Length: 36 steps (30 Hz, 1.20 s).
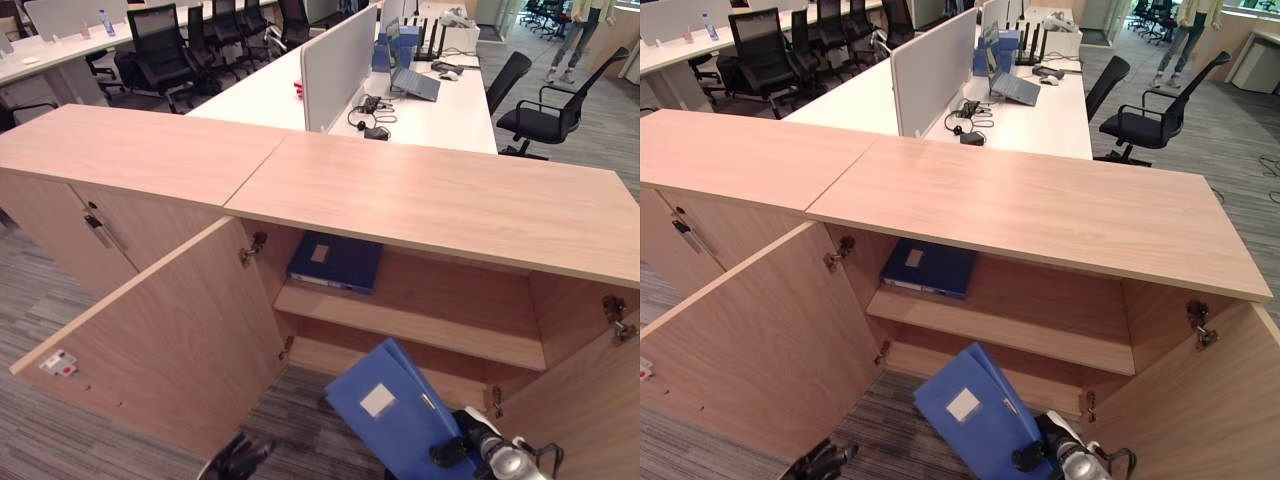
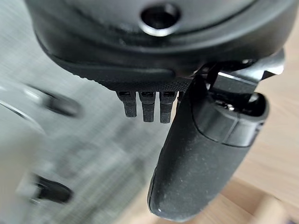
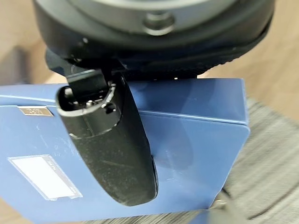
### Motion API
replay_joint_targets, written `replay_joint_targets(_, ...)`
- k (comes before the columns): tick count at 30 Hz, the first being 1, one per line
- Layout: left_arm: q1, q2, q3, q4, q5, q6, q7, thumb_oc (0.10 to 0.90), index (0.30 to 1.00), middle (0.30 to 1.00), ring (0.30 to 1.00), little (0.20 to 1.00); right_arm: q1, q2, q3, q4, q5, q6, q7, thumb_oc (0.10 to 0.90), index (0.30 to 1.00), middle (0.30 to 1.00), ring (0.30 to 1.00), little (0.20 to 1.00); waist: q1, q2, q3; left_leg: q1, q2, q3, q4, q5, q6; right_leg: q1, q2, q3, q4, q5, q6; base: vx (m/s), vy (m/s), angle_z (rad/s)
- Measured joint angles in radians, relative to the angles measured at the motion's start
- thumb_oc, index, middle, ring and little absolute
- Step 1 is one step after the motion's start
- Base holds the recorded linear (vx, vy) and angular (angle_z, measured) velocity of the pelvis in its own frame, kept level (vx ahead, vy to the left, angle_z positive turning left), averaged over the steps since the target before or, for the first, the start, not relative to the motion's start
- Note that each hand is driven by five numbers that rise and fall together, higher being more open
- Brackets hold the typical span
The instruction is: Put the empty folder in the office cabinet
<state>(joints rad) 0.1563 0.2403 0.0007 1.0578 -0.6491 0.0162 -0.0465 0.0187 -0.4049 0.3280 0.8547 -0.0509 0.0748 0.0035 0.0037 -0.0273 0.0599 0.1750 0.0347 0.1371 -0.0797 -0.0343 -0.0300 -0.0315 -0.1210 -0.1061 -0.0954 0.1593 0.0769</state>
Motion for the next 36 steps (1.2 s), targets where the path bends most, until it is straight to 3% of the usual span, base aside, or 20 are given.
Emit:
replay_joint_targets(1,-0.028,-0.002,0.017,0.111,0.016,-0.001,-0.003,0.8,0.9,0.9,0.9,0.9,-0.006,0.037,-0.055,0.049,0.071,-0.006,-0.025,0.4,0.3,0.3,0.3,0.3,0.001,0.001,-0.001,0.001,0.001,0.0,0.0,0.0,0.0,0.005,0.001,0.0,0.0,-0.001,-0.002,0.0,0.0,0.0)
replay_joint_targets(4,-0.052,-0.005,0.063,0.221,0.036,0.006,0.013,0.8,0.9,0.9,0.9,0.9,-0.025,0.105,-0.15,0.111,0.297,-0.006,-0.056,0.4,0.3,0.3,0.3,0.3,-0.002,0.004,-0.003,0.0,0.001,0.002,0.0,0.0,0.0,0.003,0.0,0.0,0.0,-0.003,-0.003,0.0,0.0,0.0)
replay_joint_targets(8,-0.045,-0.008,0.066,0.237,0.053,0.007,0.019,0.8,0.9,0.9,0.9,0.9,-0.029,0.144,-0.206,0.115,0.544,-0.022,-0.07,0.4,0.3,0.3,0.3,0.3,0.0,0.011,-0.007,0.0,-0.001,0.002,0.0,-0.001,0.0,-0.001,-0.003,0.0,0.0,-0.003,-0.003,0.01,-0.001,0.0)
replay_joint_targets(11,-0.032,-0.009,0.064,0.238,0.077,0.007,0.011,0.8,0.9,0.9,0.9,0.9,-0.056,0.191,-0.275,0.133,0.825,-0.04,-0.064,0.4,0.3,0.3,0.3,0.3,-0.002,0.013,-0.016,-0.001,-0.001,0.002,0.0,-0.001,0.0,-0.001,-0.002,0.0,0.0,-0.002,-0.003,0.01,-0.004,0.0)
replay_joint_targets(15,-0.028,-0.01,0.065,0.241,0.095,0.006,0.004,0.8,0.9,0.9,0.9,0.9,-0.099,0.209,-0.317,0.133,1.054,-0.071,-0.064,0.4,0.3,0.3,0.3,0.3,-0.002,0.015,-0.023,-0.001,-0.001,0.002,0.0,-0.002,0.0,0.002,-0.002,0.0,0.0,-0.001,-0.002,0.0,0.0,0.0)
replay_joint_targets(21,-0.016,-0.012,0.064,0.252,0.109,0.014,-0.008,0.8,0.9,0.9,0.9,0.9,-0.156,0.211,-0.383,0.133,1.258,-0.126,-0.058,0.4,0.3,0.3,0.3,0.3,0.002,0.02,-0.047,-0.019,-0.001,0.002,0.0,-0.001,0.0,-0.016,-0.002,0.0,0.0,-0.002,-0.003,0.0,0.0,0.0)
replay_joint_targets(26,-0.001,-0.016,0.064,0.258,0.108,0.027,-0.008,0.8,0.9,0.9,0.9,0.9,-0.196,0.203,-0.421,0.133,1.351,-0.15,-0.059,0.4,0.3,0.3,0.3,0.3,0.003,0.037,-0.052,-0.04,0.0,-0.005,0.0,0.001,-0.001,-0.032,-0.002,-0.006,0.0,0.007,-0.001,-0.01,-0.016,0.03)
replay_joint_targets(33,-0.001,-0.02,0.047,0.258,0.106,0.026,-0.008,0.8,0.9,0.9,0.9,0.9,-0.292,0.153,-0.424,0.177,1.396,-0.162,-0.071,0.4,0.3,0.3,0.3,0.3,0.008,0.072,-0.044,-0.104,-0.001,-0.02,0.011,0.005,-0.001,-0.081,-0.008,-0.02,0.0,0.01,0.002,-0.02,-0.039,0.07)
replay_joint_targets(36,-0.02,-0.022,0.02,0.248,0.106,0.02,-0.008,0.8,0.9,0.9,0.9,0.9,-0.41,0.068,-0.445,0.227,1.398,-0.163,-0.086,0.4,0.3,0.3,0.3,0.3,0.029,0.113,0.007,-0.152,-0.001,-0.036,0.029,0.011,-0.002,-0.113,-0.01,-0.029,0.0,0.029,-0.008,-0.06,-0.071,0.1)
